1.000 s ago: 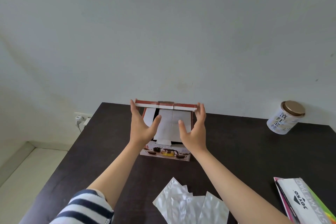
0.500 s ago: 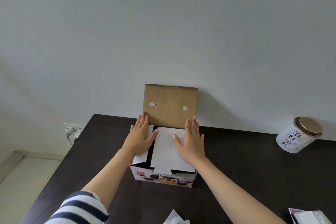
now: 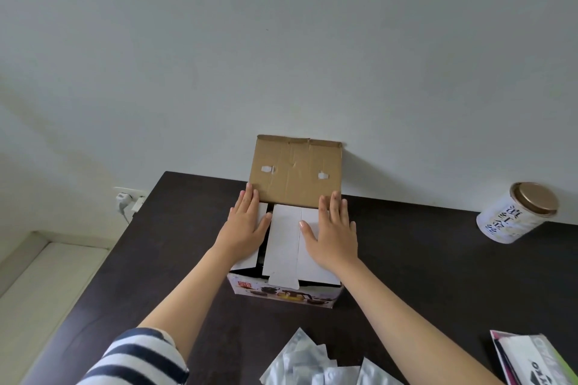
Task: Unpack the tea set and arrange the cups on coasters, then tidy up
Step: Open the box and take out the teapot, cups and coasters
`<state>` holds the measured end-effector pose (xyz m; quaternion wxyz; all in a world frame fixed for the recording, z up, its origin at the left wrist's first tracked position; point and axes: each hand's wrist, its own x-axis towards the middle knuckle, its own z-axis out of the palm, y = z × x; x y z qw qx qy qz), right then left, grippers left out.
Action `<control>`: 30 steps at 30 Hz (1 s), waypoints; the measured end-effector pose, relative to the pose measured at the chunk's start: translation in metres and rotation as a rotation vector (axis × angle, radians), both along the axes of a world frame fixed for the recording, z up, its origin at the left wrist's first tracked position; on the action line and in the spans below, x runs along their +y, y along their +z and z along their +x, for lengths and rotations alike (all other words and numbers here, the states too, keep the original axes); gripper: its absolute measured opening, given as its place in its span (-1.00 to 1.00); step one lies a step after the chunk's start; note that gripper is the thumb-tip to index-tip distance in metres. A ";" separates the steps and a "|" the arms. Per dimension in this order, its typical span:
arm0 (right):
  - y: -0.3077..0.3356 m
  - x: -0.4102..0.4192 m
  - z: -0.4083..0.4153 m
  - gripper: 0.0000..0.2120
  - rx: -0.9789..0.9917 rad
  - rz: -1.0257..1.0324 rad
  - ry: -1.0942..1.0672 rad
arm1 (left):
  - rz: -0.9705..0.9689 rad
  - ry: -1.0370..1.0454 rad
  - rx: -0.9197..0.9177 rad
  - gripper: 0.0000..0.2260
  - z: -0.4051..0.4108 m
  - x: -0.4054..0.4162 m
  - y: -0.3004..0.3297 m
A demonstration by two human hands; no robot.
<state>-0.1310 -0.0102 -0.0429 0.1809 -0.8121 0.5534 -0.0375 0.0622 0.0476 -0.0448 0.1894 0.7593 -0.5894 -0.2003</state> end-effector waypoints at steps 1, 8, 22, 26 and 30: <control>0.000 0.004 -0.002 -0.28 -0.001 0.003 -0.001 | -0.008 0.005 0.008 -0.40 -0.001 0.004 0.000; 0.013 0.022 -0.001 -0.33 0.051 -0.043 0.012 | -0.028 0.022 0.043 -0.47 -0.006 0.016 0.003; 0.007 0.084 0.020 0.08 0.100 -0.003 -0.028 | -0.025 0.016 0.052 -0.46 -0.006 0.014 0.004; 0.005 0.083 0.022 0.09 0.115 -0.011 -0.036 | -0.017 0.012 0.018 -0.46 -0.006 0.013 0.003; 0.005 0.083 0.024 0.16 0.135 -0.015 -0.039 | -0.019 0.012 0.001 -0.46 -0.006 0.013 0.002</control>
